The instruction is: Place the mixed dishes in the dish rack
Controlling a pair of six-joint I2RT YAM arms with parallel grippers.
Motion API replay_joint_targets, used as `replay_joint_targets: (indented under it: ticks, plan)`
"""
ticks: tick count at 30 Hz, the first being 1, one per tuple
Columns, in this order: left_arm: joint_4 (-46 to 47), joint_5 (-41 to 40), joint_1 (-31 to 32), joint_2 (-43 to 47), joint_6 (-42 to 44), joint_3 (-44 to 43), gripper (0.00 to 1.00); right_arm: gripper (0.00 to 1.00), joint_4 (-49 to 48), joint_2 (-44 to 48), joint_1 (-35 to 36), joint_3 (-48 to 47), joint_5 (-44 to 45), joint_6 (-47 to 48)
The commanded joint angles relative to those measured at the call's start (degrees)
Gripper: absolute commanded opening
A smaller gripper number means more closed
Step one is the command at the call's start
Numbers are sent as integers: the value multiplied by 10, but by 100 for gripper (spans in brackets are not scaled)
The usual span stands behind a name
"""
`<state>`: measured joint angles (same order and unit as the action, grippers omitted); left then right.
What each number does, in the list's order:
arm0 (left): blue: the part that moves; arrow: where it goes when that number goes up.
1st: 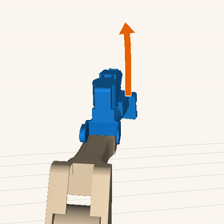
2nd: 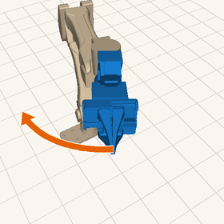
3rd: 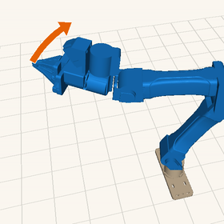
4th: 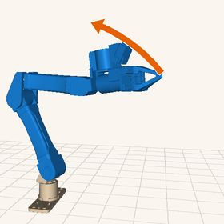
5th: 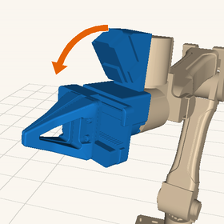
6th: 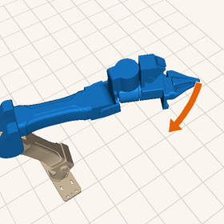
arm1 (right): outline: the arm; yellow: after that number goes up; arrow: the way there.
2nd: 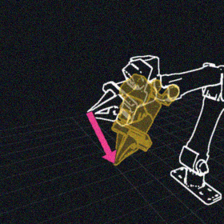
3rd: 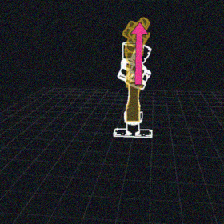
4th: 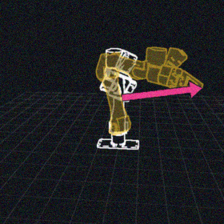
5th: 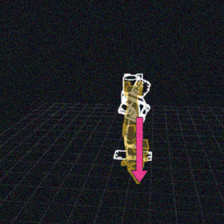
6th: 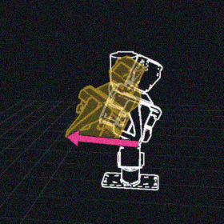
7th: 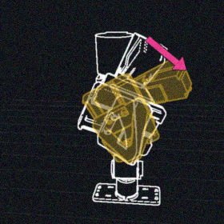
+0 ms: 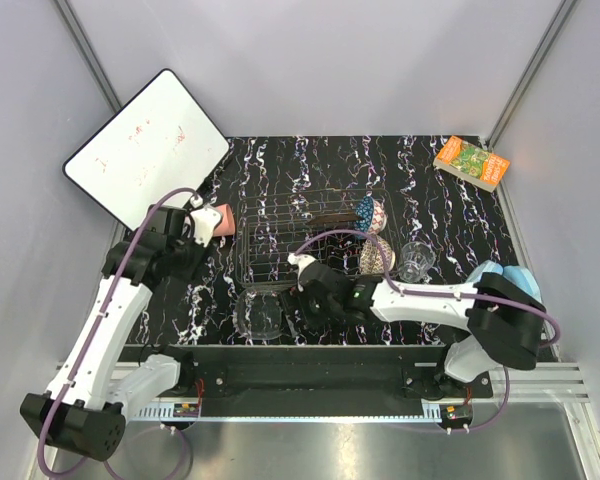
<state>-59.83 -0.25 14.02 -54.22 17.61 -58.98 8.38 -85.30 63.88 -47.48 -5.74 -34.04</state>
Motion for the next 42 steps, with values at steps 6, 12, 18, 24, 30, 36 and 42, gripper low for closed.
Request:
replay_joint_targets:
  ticks: [6, 12, 18, 24, 30, 36, 42]
  plan:
    - [38, 6, 0, -18, 15, -12, 54, 82, -41, -58, 6, -45, 26, 9]
    - [45, 3, 0, -23, 20, -12, 54, 75, -36, -110, 27, -69, 54, 20]
    - [54, 4, 0, -42, 12, -18, 54, 79, -13, -143, 30, -110, 94, 56]
    - [57, 19, 1, -61, 1, -31, 54, 82, 11, -111, 29, -114, 130, 72]
    - [61, 17, 0, -60, -3, -33, 53, 75, 7, -131, 28, -109, 108, 31]
    - [58, -8, 1, -38, 13, -27, 53, 59, 2, -185, 30, -131, 75, -2]
    - [57, -19, 1, -33, 18, -20, 53, 35, 5, -182, 33, -124, 85, -11]
